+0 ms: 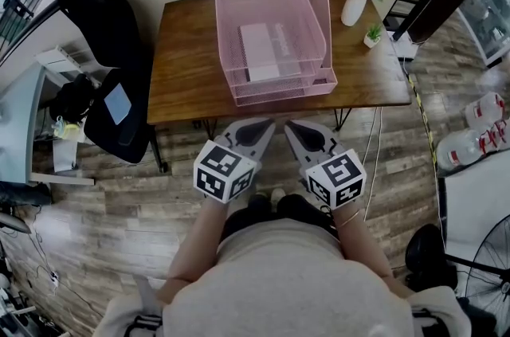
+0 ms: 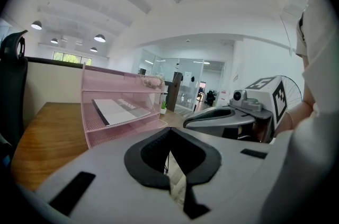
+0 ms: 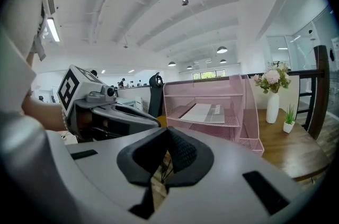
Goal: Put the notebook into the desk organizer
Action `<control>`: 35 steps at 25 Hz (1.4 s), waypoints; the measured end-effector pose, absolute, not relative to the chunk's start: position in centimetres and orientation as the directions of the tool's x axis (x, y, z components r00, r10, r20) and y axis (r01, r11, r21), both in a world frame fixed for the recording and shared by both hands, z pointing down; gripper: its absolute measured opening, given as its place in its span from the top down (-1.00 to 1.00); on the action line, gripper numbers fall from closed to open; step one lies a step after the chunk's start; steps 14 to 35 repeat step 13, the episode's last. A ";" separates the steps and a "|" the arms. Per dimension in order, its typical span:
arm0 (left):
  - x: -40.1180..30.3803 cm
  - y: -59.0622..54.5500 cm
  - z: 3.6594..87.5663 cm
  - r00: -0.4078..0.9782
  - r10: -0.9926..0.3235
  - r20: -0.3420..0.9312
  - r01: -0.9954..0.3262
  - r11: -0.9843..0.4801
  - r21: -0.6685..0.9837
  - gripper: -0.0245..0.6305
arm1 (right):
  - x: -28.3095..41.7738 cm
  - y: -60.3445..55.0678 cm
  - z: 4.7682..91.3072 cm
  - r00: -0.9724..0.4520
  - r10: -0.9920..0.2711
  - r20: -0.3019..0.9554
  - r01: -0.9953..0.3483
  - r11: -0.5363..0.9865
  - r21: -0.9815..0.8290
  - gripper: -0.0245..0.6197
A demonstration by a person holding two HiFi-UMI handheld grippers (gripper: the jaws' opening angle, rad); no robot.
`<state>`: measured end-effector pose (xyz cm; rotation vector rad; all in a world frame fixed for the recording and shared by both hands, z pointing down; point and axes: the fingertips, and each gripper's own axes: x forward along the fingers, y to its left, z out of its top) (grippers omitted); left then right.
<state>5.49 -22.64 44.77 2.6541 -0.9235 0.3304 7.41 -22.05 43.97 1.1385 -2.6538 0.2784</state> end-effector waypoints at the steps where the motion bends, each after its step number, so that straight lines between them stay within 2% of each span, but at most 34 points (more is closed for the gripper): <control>1: 5.4 -22.7 44.8 0.764 -0.563 0.314 -0.635 -0.743 0.213 0.89 | 7.4 -22.1 44.0 -0.668 -0.684 0.292 -0.730 0.679 -0.079 0.90; 35: 5.6 -23.0 44.8 0.759 -0.567 0.319 -0.638 -0.746 0.191 0.89 | 7.4 -22.5 43.8 -0.670 -0.685 0.288 -0.728 0.683 -0.069 0.90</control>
